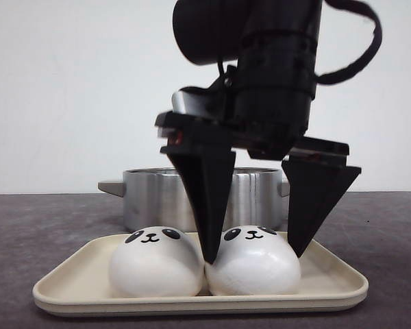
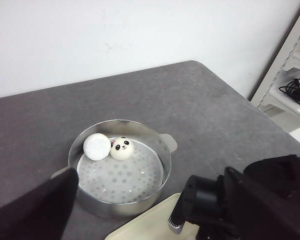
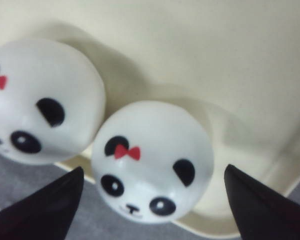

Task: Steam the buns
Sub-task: 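Lower the right gripper onto the nearer panda bun by the right gripper and grasp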

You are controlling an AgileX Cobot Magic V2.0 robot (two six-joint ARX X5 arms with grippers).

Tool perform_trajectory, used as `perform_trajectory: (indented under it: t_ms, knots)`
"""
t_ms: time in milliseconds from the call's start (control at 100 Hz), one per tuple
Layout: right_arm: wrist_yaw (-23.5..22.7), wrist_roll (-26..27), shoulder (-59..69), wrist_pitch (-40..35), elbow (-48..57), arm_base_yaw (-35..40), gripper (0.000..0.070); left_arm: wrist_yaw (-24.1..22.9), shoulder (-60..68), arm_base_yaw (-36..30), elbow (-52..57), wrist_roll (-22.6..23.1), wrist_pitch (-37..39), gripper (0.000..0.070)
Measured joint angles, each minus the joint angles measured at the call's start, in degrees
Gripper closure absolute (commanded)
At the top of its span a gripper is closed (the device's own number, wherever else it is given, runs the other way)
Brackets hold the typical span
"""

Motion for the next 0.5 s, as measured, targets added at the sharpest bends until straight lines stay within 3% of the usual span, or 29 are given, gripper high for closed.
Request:
perform_trajectory:
  t_ms: [250,410,500]
  knots:
    - [-0.09,0.7,0.46,1.22,0.0,-0.33,0.0223,0.0,0.0,0.0,0.0,0.0,-0.02,0.0146]
    - [-0.07,0.85,0.46,0.59,0.0,-0.39,0.0235,0.0,0.0,0.0,0.0,0.0,-0.02,0.0146]
    - [-0.94,0.9,0.85,0.61,0.0,-0.42,0.0337,0.0,0.0,0.0,0.0,0.0,-0.02,0.0146]
